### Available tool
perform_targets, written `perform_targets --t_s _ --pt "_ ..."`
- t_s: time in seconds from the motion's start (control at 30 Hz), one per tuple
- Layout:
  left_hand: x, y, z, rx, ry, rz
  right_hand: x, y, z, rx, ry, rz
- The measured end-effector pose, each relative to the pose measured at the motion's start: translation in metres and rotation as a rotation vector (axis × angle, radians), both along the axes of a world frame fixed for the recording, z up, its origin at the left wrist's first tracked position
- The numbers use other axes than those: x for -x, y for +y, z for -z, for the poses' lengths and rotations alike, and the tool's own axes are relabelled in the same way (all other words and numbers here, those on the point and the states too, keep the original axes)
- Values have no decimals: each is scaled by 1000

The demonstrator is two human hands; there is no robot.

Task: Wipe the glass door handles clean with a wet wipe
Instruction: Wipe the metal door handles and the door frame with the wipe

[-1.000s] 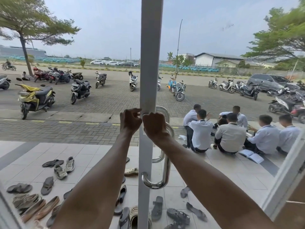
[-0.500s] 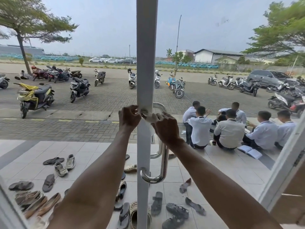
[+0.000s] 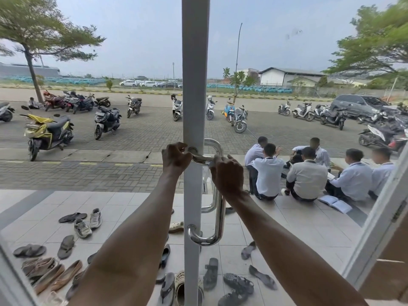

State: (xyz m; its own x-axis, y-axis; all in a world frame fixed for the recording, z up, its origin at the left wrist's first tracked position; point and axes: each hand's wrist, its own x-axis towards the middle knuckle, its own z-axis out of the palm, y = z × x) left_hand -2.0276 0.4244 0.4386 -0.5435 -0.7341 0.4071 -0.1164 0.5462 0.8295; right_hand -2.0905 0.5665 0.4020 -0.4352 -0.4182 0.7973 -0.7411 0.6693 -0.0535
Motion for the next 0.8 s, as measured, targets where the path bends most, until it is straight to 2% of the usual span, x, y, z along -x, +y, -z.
perform_targets --t_s 0.1,0.17,0.23,0.4,0.5,0.6,0.8 --pt "-1 2 -1 -6 -16 1 6 -5 -5 -107 126 -91" --pt "-2 4 -3 -2 -15 2 7 -1 2 -31 118 -90" --pt "-2 7 -3 2 -5 2 9 5 17 122 21 -69" --pt "-1 6 -1 11 -15 -8 5 10 54 405 -358 -23" --pt "2 6 -1 17 -18 -32 4 14 64 442 -474 -63" --pt "2 8 -1 31 -22 -29 10 13 55 401 -439 -67" --pt "5 10 -1 3 -8 -35 13 6 23 296 -204 -193"
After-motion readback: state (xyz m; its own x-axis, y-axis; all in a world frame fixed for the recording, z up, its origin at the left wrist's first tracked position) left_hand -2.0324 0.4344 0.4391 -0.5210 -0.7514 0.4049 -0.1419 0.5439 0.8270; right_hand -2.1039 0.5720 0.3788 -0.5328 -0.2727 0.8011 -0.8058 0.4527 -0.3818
